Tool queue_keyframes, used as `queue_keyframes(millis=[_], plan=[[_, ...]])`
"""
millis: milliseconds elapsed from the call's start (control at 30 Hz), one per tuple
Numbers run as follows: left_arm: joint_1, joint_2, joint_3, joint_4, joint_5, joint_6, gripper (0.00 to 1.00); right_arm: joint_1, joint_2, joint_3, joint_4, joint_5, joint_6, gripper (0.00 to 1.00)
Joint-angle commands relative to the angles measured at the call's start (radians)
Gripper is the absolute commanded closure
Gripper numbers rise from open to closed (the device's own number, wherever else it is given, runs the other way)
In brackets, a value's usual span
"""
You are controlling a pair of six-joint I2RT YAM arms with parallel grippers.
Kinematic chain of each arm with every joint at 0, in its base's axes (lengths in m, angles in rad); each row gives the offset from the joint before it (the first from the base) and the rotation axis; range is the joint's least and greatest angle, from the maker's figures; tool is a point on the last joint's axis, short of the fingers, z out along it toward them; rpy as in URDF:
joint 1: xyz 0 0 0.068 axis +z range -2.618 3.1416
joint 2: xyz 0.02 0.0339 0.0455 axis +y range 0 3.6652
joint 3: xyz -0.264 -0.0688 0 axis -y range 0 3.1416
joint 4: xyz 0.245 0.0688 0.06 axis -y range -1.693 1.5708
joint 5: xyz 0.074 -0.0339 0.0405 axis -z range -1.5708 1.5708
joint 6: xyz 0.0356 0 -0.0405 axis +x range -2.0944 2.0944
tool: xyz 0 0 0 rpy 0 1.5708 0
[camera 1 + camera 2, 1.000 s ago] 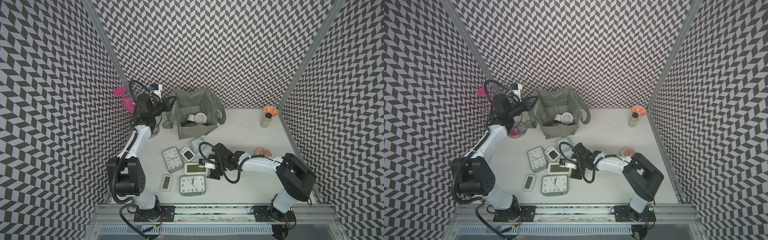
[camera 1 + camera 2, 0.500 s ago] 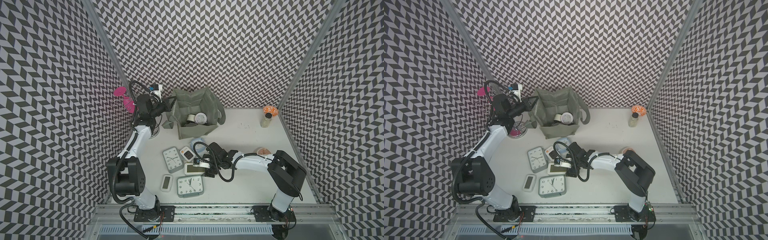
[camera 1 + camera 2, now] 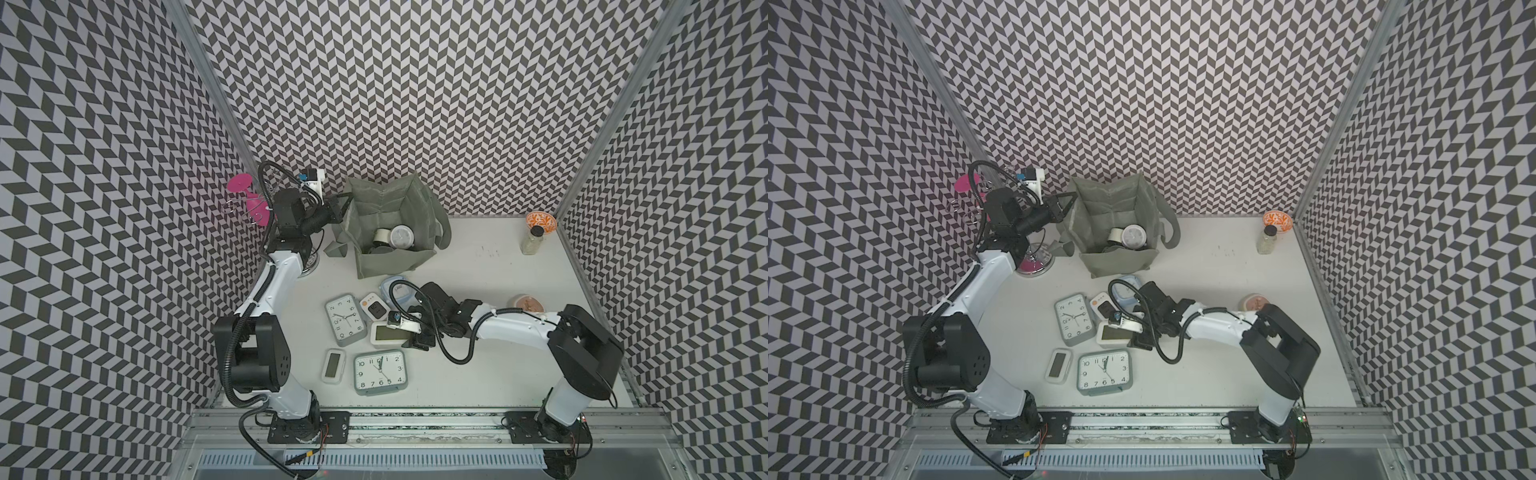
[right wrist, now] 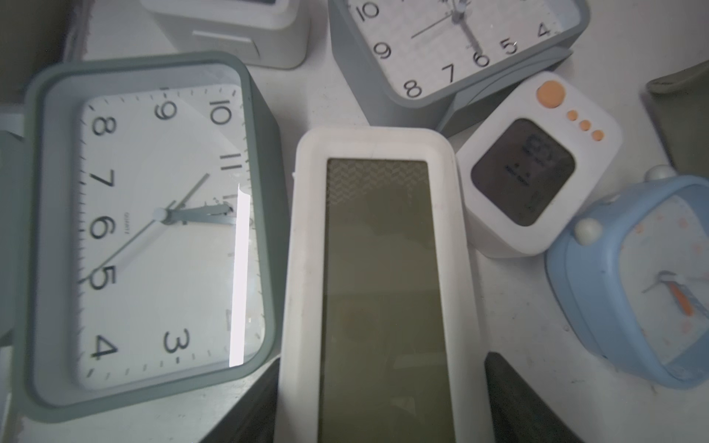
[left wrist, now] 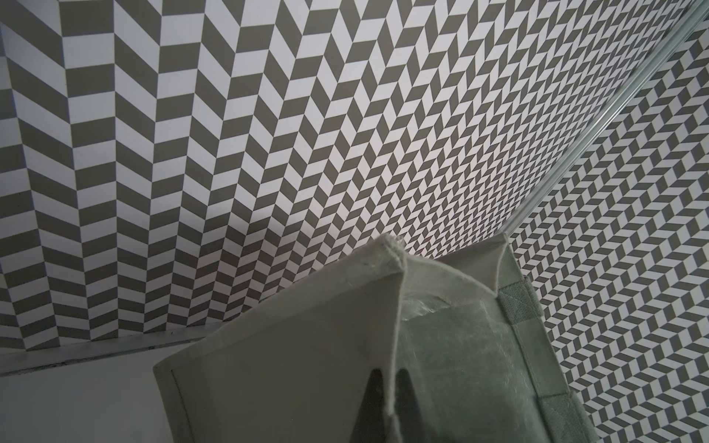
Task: Put the alarm clock into the canvas bag
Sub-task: Pick up the alarm from the center of the board.
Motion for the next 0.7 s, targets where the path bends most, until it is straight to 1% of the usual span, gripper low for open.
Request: queue_keyframes(millis=[0, 100, 200, 367, 433, 533, 667], plan=[[0.002, -0.020, 0.016, 0.136, 0.020, -0.004, 1.00, 0.007, -0.142, -0.031, 0.092, 0.014, 0.060, 0.40], [-0.001, -0.020, 0.017, 0.137, 0.026, -0.003, 1.00, 0.007, -0.247, -0.060, 0.091, 0.029, 0.093, 0.41], [-0.005, -0.018, 0.018, 0.137, 0.028, -0.001, 1.00, 0.006, -0.366, -0.092, 0.108, 0.048, 0.120, 0.45], [-0.015, -0.020, 0.018, 0.134, 0.028, 0.004, 1.00, 0.001, -0.577, -0.155, 0.221, 0.097, 0.192, 0.54], [-0.018, -0.021, 0.018, 0.134, 0.029, 0.008, 1.00, -0.016, -0.642, -0.163, 0.278, 0.101, 0.223, 0.56], [-0.025, -0.021, 0.019, 0.132, 0.031, 0.012, 1.00, -0.052, -0.689, -0.138, 0.342, 0.104, 0.293, 0.56], [-0.037, -0.024, 0.025, 0.123, 0.034, 0.028, 1.00, -0.098, -0.660, -0.026, 0.329, 0.112, 0.357, 0.57]])
